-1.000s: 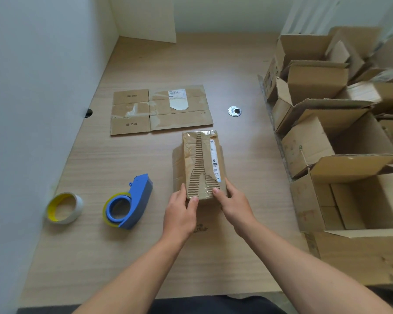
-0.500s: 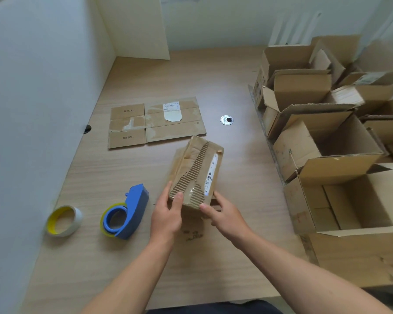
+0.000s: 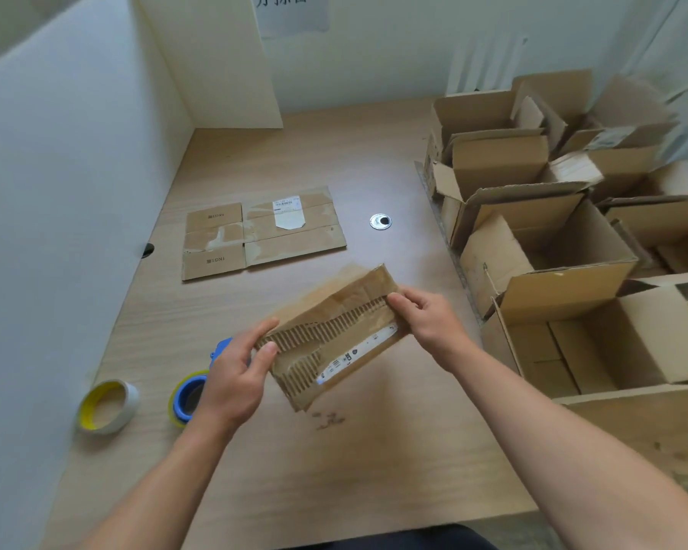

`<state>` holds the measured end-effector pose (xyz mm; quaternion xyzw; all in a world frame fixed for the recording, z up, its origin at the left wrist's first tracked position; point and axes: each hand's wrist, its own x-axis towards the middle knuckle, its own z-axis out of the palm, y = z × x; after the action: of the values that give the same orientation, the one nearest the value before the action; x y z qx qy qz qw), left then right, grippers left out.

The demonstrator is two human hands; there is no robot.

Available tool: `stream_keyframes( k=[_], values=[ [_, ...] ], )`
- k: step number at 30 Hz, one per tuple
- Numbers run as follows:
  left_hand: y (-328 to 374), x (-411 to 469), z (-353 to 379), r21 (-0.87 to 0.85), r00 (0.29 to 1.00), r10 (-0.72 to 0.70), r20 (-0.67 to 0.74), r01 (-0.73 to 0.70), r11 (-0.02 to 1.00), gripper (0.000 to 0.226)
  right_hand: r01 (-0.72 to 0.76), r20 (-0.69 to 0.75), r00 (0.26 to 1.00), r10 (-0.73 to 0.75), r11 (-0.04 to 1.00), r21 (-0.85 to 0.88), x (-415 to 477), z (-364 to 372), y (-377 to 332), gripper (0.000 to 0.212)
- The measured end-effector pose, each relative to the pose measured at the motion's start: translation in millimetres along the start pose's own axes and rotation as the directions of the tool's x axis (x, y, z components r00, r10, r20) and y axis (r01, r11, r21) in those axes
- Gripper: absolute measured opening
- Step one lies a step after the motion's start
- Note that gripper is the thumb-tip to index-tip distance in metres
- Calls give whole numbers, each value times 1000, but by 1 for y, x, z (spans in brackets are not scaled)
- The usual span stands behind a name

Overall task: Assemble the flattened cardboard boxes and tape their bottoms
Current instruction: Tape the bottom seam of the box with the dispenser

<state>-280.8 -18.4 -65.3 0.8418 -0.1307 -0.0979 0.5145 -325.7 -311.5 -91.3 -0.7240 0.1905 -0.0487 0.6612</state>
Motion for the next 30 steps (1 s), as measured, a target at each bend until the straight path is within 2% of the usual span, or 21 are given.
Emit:
stream_keyframes(
  k=[3,5,7,10,15,18,20,23,25,27,30],
  values=[
    [4,3,-3,80,990,-8,-142,20,997,32,46,-32,999,-42,993,113,-14,3,-2,21],
    [4,4,0,90,972,-95,-213,116,989,40,51,-68,997,-44,994,100,-21,6,-3,29],
    [2,3,2,49,953,-171,-249,189,981,42,58,-29,998,-57,997,42,-28,7,0,24],
    [-2,1,0,19,957,-188,-219,197,980,35,88,49,995,-85,995,-55,-35,2,4,22],
    [4,-3,0,-7,974,-123,-190,124,992,21,77,-14,997,-78,996,-54,-45,-5,12,32],
    [10,-7,1,-108,977,-117,-176,99,989,18,59,19,998,-58,998,-36,-47,-12,9,31],
    [12,-14,-1,-172,985,-66,-159,38,984,24,-52,58,997,49,997,50,-47,-18,-3,23],
    [11,-24,1,-285,991,-11,-130,-27,958,20,-269,117,960,256,957,111,-44,-21,-14,42],
    [13,-27,7,-359,989,-16,-147,-38,932,20,-321,125,942,311,944,74,-44,-15,-14,49],
    [18,-25,16,-405,980,-75,-184,-6,914,35,-312,90,948,307,948,55,-46,-7,-11,41],
    [19,-22,23,-311,980,-103,-171,45,949,36,-226,114,971,212,965,134,-49,-3,1,19]
  ],
)
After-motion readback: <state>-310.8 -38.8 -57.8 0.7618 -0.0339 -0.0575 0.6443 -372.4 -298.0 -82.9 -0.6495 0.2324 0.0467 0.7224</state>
